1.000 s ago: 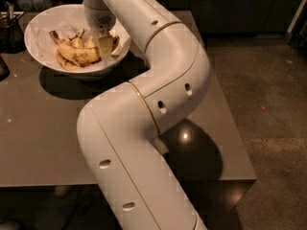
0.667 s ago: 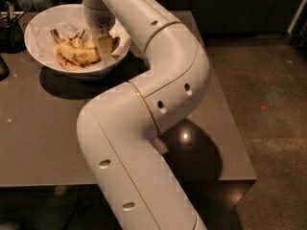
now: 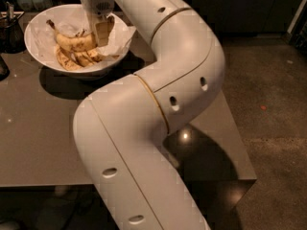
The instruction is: Pick banana from white bowl
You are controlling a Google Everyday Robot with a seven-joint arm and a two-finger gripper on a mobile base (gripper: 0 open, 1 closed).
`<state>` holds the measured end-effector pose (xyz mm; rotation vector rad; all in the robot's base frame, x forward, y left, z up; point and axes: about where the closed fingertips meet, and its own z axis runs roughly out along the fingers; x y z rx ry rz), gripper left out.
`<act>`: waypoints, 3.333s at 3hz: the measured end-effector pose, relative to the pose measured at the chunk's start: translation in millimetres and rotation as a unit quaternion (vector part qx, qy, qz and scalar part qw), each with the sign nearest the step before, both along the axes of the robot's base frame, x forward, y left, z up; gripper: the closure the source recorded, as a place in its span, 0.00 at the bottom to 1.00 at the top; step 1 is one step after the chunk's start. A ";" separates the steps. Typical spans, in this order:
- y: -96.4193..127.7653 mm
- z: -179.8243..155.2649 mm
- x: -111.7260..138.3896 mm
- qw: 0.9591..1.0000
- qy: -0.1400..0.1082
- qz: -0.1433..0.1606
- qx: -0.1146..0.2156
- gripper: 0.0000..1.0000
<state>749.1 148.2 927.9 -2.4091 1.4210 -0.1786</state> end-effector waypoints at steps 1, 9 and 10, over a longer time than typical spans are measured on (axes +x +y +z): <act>-10.0 36.7 -12.0 0.999 -0.044 0.013 0.026 1.00; -2.3 49.7 -225.1 0.987 0.093 -0.001 0.133 1.00; -2.3 49.7 -225.1 0.987 0.093 -0.001 0.133 1.00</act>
Offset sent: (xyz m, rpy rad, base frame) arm -0.0088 -0.0079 0.0319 0.0443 -0.0755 0.0236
